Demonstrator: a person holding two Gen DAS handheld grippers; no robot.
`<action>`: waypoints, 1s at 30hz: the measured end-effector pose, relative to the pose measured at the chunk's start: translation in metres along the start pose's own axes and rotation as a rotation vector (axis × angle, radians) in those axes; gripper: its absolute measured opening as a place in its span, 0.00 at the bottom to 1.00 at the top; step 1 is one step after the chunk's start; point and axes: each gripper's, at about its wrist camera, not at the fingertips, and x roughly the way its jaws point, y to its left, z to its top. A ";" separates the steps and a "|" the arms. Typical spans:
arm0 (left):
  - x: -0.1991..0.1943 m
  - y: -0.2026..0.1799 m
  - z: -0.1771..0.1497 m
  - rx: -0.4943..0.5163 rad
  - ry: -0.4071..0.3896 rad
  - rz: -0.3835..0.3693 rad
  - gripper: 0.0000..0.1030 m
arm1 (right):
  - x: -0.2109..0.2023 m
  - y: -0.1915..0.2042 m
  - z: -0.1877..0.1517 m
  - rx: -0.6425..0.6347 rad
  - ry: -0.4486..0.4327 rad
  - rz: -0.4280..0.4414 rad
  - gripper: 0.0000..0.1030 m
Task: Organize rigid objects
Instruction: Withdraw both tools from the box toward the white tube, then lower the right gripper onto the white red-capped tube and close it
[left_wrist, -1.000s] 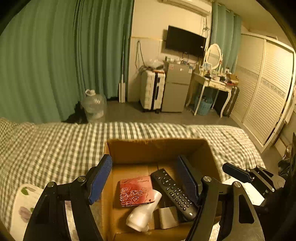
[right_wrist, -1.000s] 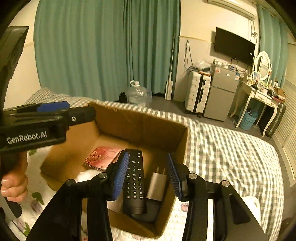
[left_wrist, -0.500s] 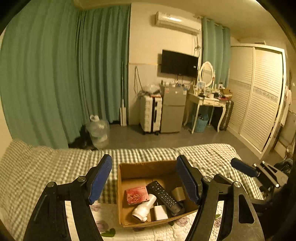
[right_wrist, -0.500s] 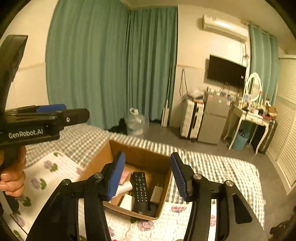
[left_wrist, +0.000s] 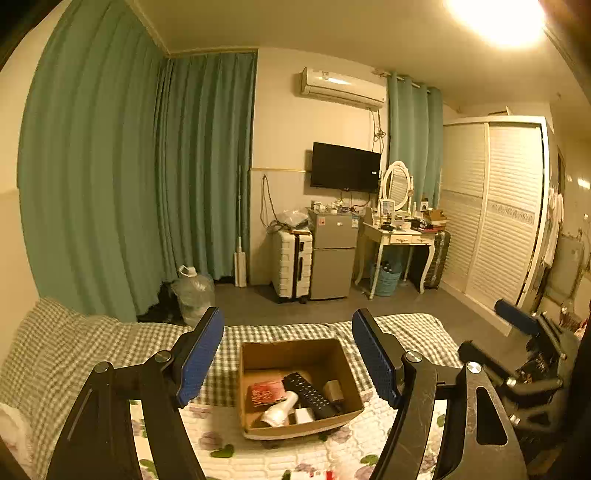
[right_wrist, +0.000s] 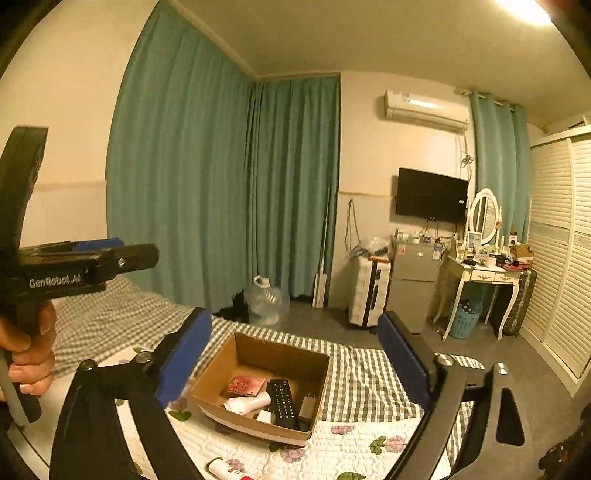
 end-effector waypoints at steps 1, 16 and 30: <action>-0.007 -0.001 -0.001 0.006 -0.005 0.008 0.72 | -0.005 -0.001 0.001 0.004 -0.006 -0.003 0.93; -0.037 0.017 -0.037 -0.024 -0.043 0.100 0.72 | -0.013 0.009 -0.024 -0.006 0.040 -0.003 1.00; 0.036 0.029 -0.118 -0.037 0.146 0.088 0.71 | 0.050 0.022 -0.106 -0.003 0.230 0.050 1.00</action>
